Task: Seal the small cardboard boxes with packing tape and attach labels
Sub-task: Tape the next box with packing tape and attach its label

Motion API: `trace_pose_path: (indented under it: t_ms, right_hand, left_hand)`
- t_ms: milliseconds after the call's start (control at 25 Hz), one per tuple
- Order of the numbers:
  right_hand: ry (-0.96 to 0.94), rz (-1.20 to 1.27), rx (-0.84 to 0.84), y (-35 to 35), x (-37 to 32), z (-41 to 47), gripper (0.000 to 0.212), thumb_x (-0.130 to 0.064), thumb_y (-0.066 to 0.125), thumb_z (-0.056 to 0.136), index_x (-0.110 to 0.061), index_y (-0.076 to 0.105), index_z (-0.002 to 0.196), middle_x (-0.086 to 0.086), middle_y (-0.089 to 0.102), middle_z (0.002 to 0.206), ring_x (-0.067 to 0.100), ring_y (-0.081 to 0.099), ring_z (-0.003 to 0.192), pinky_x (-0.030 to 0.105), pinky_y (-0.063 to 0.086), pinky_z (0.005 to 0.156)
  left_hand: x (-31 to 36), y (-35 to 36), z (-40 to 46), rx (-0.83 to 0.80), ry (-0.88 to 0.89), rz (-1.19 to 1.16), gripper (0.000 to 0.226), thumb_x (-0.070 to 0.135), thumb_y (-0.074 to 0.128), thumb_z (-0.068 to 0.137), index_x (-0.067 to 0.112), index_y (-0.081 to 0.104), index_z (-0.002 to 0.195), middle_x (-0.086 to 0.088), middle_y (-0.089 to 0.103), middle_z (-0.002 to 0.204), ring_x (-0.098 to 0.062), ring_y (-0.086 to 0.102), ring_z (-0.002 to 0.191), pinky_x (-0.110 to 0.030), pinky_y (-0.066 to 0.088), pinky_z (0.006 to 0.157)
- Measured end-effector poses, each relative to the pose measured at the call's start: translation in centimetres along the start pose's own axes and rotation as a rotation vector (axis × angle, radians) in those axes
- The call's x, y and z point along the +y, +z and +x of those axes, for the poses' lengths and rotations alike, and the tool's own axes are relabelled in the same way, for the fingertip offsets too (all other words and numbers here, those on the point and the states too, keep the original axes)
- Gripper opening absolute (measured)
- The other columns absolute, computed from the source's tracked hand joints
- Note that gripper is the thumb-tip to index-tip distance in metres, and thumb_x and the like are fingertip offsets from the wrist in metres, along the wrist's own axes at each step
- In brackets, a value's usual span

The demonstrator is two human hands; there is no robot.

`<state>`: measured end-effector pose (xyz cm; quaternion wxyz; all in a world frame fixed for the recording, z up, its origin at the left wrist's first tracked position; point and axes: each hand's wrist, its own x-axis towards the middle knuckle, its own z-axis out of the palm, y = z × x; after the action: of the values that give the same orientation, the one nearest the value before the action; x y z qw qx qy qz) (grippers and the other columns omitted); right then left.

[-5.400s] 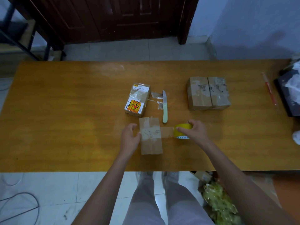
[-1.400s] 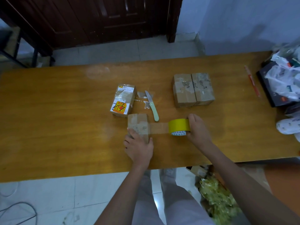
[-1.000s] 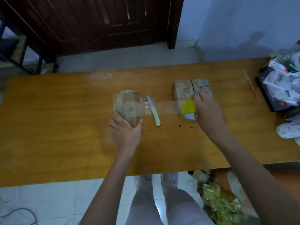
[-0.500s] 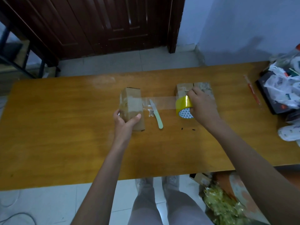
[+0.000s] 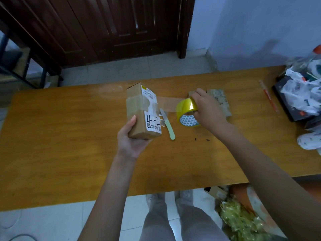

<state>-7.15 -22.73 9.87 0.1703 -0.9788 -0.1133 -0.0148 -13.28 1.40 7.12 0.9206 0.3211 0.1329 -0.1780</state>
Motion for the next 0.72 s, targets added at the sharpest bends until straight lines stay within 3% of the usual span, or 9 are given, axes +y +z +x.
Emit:
trace_pose_path:
  t_ms: [160, 400, 560, 720]
  right_hand:
    - [-0.011, 0.002, -0.006, -0.2, -1.2, 0.5, 0.029, 0.008, 0.063, 0.07, -0.004, 0.056, 0.095, 0.007, 0.05, 0.103, 0.026, 0.054, 0.079, 0.032, 0.038, 0.062]
    - [-0.024, 0.014, -0.006, -0.5, -3.0, 0.7, 0.028, 0.01, 0.064, 0.072, -0.004, 0.056, 0.096, 0.007, 0.05, 0.103, 0.025, 0.053, 0.079, 0.035, 0.046, 0.065]
    - [-0.09, -0.275, 0.057, -0.3, -3.7, 0.8, 0.032, 0.02, 0.053, 0.065, -0.003, 0.055, 0.087, 0.015, 0.051, 0.089, 0.023, 0.039, 0.069, 0.034, 0.03, 0.061]
    - [-0.09, -0.318, 0.082, -0.3, -4.2, 0.8, 0.033, 0.022, 0.053, 0.063, -0.003, 0.056, 0.085, 0.015, 0.05, 0.084, 0.023, 0.035, 0.067, 0.034, 0.028, 0.062]
  left_hand:
    - [-0.1, 0.1, -0.1, -0.068, -0.009, -0.132, 0.07, 0.035, 0.079, 0.07, 0.009, 0.059, 0.131, -0.017, 0.057, 0.134, -0.036, 0.055, 0.121, -0.054, 0.04, 0.103]
    - [-0.1, 0.8, -0.5, -0.182, -0.033, -0.226, 0.055, 0.041, 0.069, 0.077, 0.012, 0.066, 0.124, -0.012, 0.06, 0.133, -0.032, 0.055, 0.124, -0.051, 0.027, 0.113]
    - [0.0, 1.3, -0.6, -0.222, -0.05, -0.295, 0.054, 0.042, 0.062, 0.083, 0.01, 0.065, 0.126, -0.013, 0.06, 0.132, -0.033, 0.055, 0.124, -0.049, 0.026, 0.112]
    - [0.1, 1.6, -0.4, -0.226, -0.052, -0.349, 0.056, 0.045, 0.062, 0.082, 0.012, 0.064, 0.127, -0.014, 0.059, 0.132, -0.034, 0.054, 0.122, -0.049, 0.031, 0.108]
